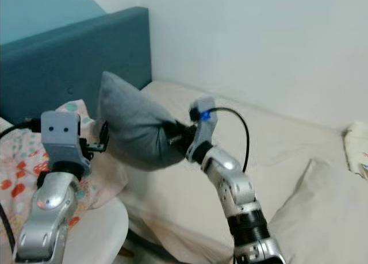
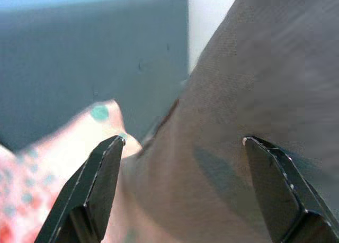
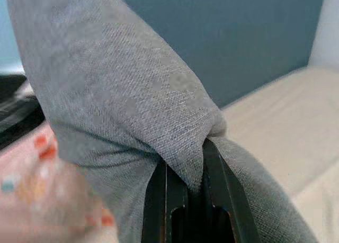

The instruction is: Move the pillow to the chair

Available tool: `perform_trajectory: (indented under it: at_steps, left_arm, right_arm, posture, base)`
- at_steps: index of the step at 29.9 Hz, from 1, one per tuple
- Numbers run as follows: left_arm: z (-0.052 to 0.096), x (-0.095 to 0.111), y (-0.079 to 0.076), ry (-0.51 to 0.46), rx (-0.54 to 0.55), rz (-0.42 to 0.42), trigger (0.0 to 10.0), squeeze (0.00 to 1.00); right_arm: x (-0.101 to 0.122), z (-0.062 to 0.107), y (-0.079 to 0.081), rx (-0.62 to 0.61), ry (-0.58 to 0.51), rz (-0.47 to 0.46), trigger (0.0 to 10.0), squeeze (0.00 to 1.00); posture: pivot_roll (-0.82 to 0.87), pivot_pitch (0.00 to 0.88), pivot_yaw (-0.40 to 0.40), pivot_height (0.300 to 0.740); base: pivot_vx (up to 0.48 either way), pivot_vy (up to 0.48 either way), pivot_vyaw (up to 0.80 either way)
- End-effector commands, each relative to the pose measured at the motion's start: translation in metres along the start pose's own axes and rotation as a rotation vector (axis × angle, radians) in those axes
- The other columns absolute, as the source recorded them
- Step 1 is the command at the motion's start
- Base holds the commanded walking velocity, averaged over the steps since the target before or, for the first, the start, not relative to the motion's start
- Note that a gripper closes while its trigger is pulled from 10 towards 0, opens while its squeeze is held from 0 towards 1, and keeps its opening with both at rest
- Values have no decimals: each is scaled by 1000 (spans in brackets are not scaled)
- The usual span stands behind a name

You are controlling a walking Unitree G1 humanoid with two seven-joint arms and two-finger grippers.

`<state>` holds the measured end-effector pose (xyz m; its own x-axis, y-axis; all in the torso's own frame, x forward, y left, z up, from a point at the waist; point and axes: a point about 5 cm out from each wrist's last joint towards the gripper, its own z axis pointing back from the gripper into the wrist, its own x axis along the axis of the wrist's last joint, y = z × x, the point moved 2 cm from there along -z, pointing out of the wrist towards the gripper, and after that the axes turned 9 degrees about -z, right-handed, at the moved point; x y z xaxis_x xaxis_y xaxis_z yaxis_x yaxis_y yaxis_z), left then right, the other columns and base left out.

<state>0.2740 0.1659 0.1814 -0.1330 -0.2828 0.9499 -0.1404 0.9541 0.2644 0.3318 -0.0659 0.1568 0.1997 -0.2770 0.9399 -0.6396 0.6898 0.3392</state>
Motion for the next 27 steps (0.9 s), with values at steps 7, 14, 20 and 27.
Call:
perform_trajectory:
  at_steps: [7, 14, 20, 27]
  left_arm:
    - [16, 10, -23, -18, -68, 61, 10000, 0]
    - [24, 12, -28, -18, -63, 88, 10000, 0]
    - [23, 10, -28, -13, -62, 97, 10000, 0]
    - [22, 12, -26, -19, -49, 102, 10000, 0]
  right_arm:
    - [15, 5, 18, 78, -84, 54, 0, 0]
    - [15, 13, 27, 125, -116, 21, 0, 0]
    - [38, 16, 34, 190, -204, -42, 0, 0]
    - [84, 27, 61, 458, -263, -53, 0, 0]
  posture:
    - [40, 0, -122, 740]
    - [38, 0, -119, 740]
    - [37, 0, -114, 740]
    - [26, 0, -116, 740]
  base:
    - [0, 0, 800]
    - [0, 0, 800]
    - [0, 0, 800]
    - [0, 0, 800]
